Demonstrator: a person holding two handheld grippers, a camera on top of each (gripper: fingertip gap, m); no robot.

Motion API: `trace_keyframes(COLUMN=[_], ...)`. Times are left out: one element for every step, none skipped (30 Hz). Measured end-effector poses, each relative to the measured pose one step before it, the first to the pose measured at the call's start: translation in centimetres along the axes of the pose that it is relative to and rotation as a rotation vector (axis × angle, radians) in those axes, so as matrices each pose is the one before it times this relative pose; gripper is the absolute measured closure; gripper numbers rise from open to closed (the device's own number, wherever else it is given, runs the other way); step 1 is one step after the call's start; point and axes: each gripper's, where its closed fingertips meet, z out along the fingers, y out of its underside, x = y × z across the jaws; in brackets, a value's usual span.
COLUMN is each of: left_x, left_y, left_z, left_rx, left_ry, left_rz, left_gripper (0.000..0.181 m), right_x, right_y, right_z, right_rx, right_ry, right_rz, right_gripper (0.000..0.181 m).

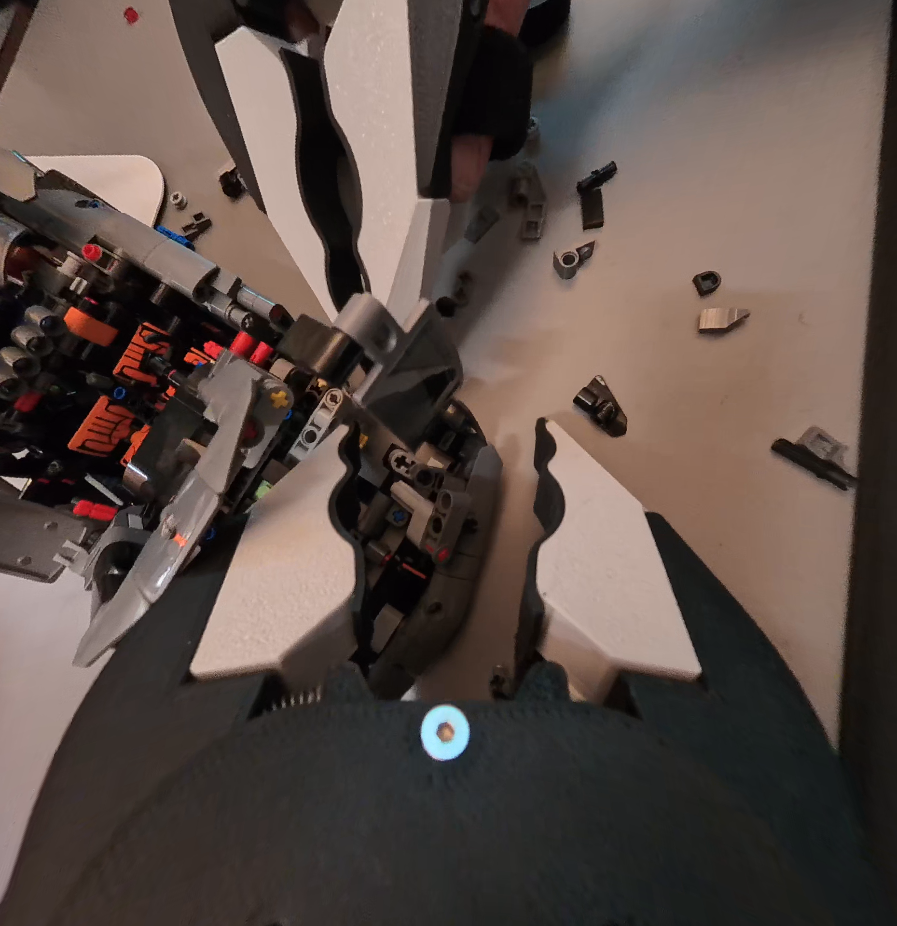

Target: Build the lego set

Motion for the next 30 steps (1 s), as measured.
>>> trace_keyframes(left_x=[0.041,0.003,0.024,0.008,-0.020,0.059,0.022,-0.027,-0.029,-0.035,-0.051,-0.091,-0.092,-0.112,-0.051,-0.010,0.046,-0.003,-0.002,-0.001,0.005,0.036,0.087,-0.209,-0.317,-0.153,-0.054,-0.031,0.084,0.145], left_y=[-0.031,-0.037,-0.033,0.022,0.065,0.037,0.020,0.014,0.036,0.003,-0.022,-0.036,-0.073,-0.078,-0.017,0.109,0.082,-0.038,-0.050,-0.043,-0.068,-0.107,-0.065,-0.023,-0.020,0.024,0.136,0.118,0.143,0.271], left_z=[0.053,0.049,0.069,0.047,0.012,-0.026,-0.036,-0.031,-0.041,-0.047,-0.062,-0.071,-0.047,-0.043,-0.002,0.035,0.041,0.016,-0.011,-0.005,-0.026,-0.031,-0.057,-0.092,-0.074,-0.071,-0.109,-0.151,-0.183,-0.202], left_rx=[0.0087,0.0093,0.0094,0.0031,-0.0037,-0.0018,-0.0010,-0.0008,-0.0029,-0.0022,0.0005,0.0013,0.0059,0.0104,0.0065,-0.0037,-0.0040,0.0041,0.0032,-0.0022,-0.0040,-0.0051,-0.0083,-0.0116,-0.0106,-0.0083,-0.0137,-0.0118,-0.0061,-0.0100], left_ry=[0.0023,0.0007,0.0008,0.0016,0.0036,0.0057,-0.0026,-0.0077,-0.0059,-0.0098,-0.0114,-0.0140,-0.0174,-0.0151,-0.0023,0.0090,0.0120,0.0016,-0.0022,-0.0016,-0.0034,-0.0042,-0.0011,-0.0164,-0.0221,-0.0120,-0.0038,-0.0053,-0.0004,0.0088], left_rz=[-0.0129,-0.0082,-0.0101,-0.0166,-0.0209,-0.0059,0.0069,0.0025,-0.0009,0.0033,0.0127,0.0123,0.0138,0.0166,0.0027,-0.0223,-0.0184,0.0071,0.0130,0.0120,0.0191,0.0249,0.0323,0.0363,0.0344,0.0294,0.0217,0.0193,0.0088,-0.0111], left_gripper=[0.114,0.114,0.113,0.113,0.112,0.110,0.109,0.108,0.107,0.107,0.106,0.105,0.103,0.101,0.100,0.100,0.100,0.100,0.100,0.100,0.100,0.100,0.104,0.105,0.105,0.106,0.110,0.111,0.111,0.112], right_x=[-0.022,-0.021,0.003,0.035,0.035,-0.013,-0.023,0.020,0.030,0.029,0.084,0.198,0.320,0.301,0.196,0.197,0.277,0.306,0.131,-0.064,-0.065,-0.075,-0.110,-0.076,-0.053,-0.061,-0.049,-0.009,-0.021,-0.007], right_y=[0.018,-0.007,0.006,-0.013,0.002,0.000,0.011,0.011,0.003,-0.004,-0.018,-0.035,-0.024,0.000,-0.022,-0.017,0.088,0.095,-0.086,-0.160,-0.030,0.130,0.199,0.145,0.069,0.008,-0.036,-0.052,-0.052,-0.053], right_z=[-0.012,-0.009,0.013,0.012,-0.028,-0.013,-0.002,-0.014,-0.040,-0.067,-0.128,-0.192,-0.188,-0.160,-0.140,-0.136,-0.100,-0.077,-0.058,-0.032,0.060,0.135,0.172,0.163,0.115,0.051,0.003,-0.054,-0.119,-0.205], right_rx=[-0.0033,-0.0003,0.0011,0.0013,0.0007,0.0006,-0.0001,-0.0004,0.0009,0.0013,0.0022,0.0040,0.0033,0.0021,0.0038,0.0037,-0.0036,-0.0057,0.0048,0.0089,0.0010,-0.0079,-0.0107,-0.0075,-0.0038,-0.0022,0.0003,0.0031,0.0033,0.0031], right_ry=[0.0038,0.0016,-0.0001,-0.0002,0.0008,0.0006,0.0006,0.0005,-0.0002,-0.0012,0.0030,0.0101,0.0154,0.0139,0.0078,0.0086,0.0164,0.0204,0.0121,-0.0009,-0.0037,-0.0043,-0.0062,-0.0033,-0.0002,-0.0005,-0.0004,0.0004,-0.0016,-0.0006], right_rz=[-0.0011,0.0014,-0.0001,-0.0023,-0.0014,-0.0002,0.0001,0.0007,0.0014,0.0002,-0.0028,-0.0026,0.0000,0.0011,0.0001,-0.0025,-0.0076,-0.0149,-0.0148,-0.0086,-0.0019,0.0021,0.0016,-0.0006,-0.0019,-0.0028,-0.0026,-0.0007,0.0001,-0.0013], right_gripper=[0.180,0.180,0.180,0.180,0.180,0.181,0.181,0.181,0.181,0.179,0.175,0.173,0.168,0.162,0.157,0.155,0.154,0.153,0.152,0.152,0.153,0.155,0.156,0.157,0.158,0.159,0.159,0.159,0.158,0.158])
